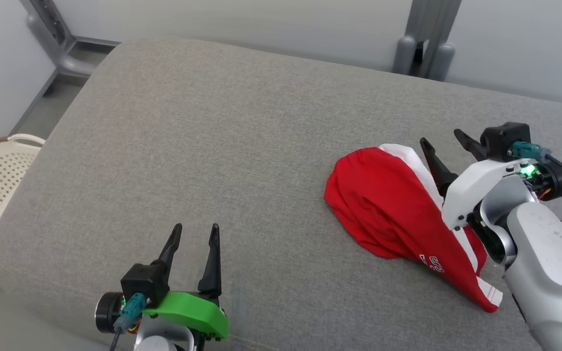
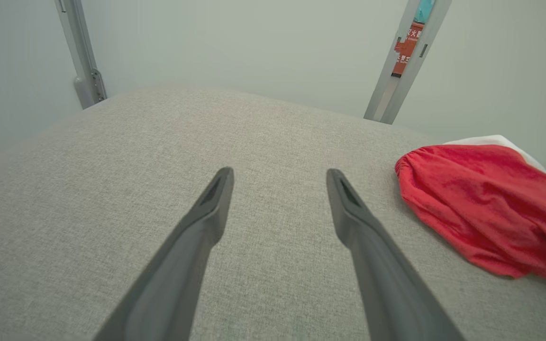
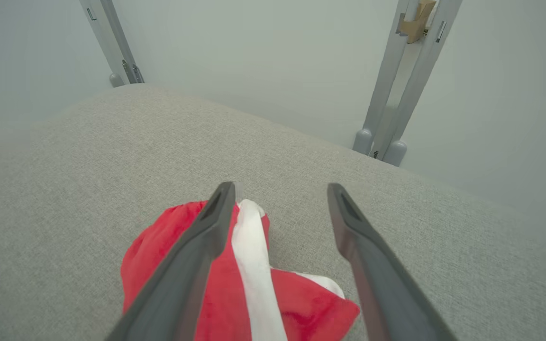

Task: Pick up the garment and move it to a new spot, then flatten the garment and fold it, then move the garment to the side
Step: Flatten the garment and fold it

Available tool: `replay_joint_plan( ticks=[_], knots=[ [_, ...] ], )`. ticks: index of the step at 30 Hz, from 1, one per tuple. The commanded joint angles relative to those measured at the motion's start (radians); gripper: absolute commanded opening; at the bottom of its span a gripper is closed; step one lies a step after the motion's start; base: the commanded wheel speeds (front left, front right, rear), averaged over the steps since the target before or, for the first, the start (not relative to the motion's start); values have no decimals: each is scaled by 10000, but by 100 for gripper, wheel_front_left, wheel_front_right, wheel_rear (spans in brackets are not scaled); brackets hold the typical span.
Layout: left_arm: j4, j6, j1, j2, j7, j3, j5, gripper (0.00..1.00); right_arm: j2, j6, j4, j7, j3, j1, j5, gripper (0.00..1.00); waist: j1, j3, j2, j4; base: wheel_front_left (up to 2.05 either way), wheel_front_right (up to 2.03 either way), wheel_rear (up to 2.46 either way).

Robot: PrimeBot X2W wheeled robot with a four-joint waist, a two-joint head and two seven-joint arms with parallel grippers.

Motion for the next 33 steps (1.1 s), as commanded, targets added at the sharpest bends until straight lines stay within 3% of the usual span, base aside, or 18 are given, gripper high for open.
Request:
replay_joint_plan(
  ticks=[1, 9, 10, 11, 12, 13, 14, 23, 29, 33],
  knots=[
    [29, -22, -193, -30, -88, -17, -88, 100, -53, -16, 291, 144, 128, -194, 139, 100, 0, 385, 0, 611, 0, 0, 0],
    [148, -47, -327, -124, -139, 10, -119, 100, -138, -16, 2165, 831, 679, -1003, 450, 100, 0, 635, 0, 1229, 0, 0, 0],
    [163, -44, -315, -129, -146, 25, -122, 100, -100, -16, 2332, 940, 721, -1055, 519, 87, 0, 634, 0, 1249, 0, 0, 0],
    [176, -48, -310, -138, -154, 35, -123, 100, -69, -14, 2521, 1072, 764, -1110, 602, 45, 0, 634, 0, 1269, 0, 0, 0],
    [185, -50, -307, -143, -160, 44, -121, 100, -67, -16, 2635, 1140, 782, -1164, 649, 32, 0, 632, 0, 1278, 0, 0, 0],
    [198, -50, -303, -150, -165, 58, -119, 100, -67, -16, 2759, 1210, 824, -1242, 691, 8, 0, 627, 0, 1281, 0, 0, 0],
    [207, -53, -295, -152, -170, 78, -117, 100, -52, -16, 2847, 1227, 894, -1298, 721, 0, 0, 622, 0, 1274, 0, 0, 0],
    [184, -52, -323, -162, -167, 204, -26, 100, 176, -14, 2002, -84, 2002, -1675, 782, 0, 0, 599, 0, 1031, 0, 0, 0],
    [132, -79, -319, -147, -168, 288, 52, 100, 519, -16, 786, -971, 3788, -1174, 757, 0, 0, 570, 0, 862, 0, 0, 0],
    [132, -91, -384, -156, -163, 310, 84, 100, 804, -14, 804, -1419, 4607, -739, 820, 0, 0, 589, 0, 851, 0, 0, 0]
  ],
)
